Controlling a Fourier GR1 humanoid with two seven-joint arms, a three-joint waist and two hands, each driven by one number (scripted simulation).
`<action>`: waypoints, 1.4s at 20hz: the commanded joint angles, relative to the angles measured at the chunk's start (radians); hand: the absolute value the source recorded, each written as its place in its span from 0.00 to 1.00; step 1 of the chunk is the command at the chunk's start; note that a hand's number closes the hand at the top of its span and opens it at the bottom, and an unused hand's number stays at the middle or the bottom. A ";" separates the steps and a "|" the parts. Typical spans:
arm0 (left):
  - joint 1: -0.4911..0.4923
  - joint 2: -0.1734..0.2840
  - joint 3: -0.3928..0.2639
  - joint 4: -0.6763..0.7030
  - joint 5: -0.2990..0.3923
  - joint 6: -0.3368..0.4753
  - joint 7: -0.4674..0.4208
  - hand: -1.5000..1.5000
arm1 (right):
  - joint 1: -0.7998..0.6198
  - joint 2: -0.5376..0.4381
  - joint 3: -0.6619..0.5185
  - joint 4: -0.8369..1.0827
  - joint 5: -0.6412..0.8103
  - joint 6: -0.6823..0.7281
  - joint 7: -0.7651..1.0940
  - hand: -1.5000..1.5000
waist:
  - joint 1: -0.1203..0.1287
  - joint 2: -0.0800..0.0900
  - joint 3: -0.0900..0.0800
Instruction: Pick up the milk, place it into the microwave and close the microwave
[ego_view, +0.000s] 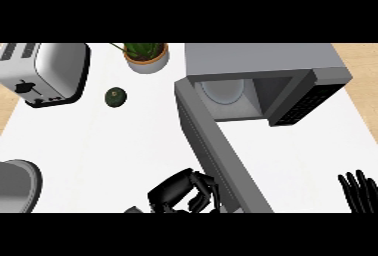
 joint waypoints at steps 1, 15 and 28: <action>-0.052 -0.004 -0.189 0.093 0.042 0.190 0.007 1.00 | 0.102 -0.021 0.038 -0.173 -0.072 0.113 0.022 0.00 | -0.011 0.004 0.000; -0.391 -0.003 -0.415 0.190 0.330 0.657 0.051 1.00 | 0.134 -0.088 0.109 -0.529 -0.210 0.087 0.286 0.00 | -0.080 0.020 -0.001; -0.626 -0.004 -0.341 0.335 0.555 0.879 0.001 1.00 | 0.122 -0.116 0.127 -0.679 -0.279 0.019 0.433 0.00 | -0.125 0.040 -0.001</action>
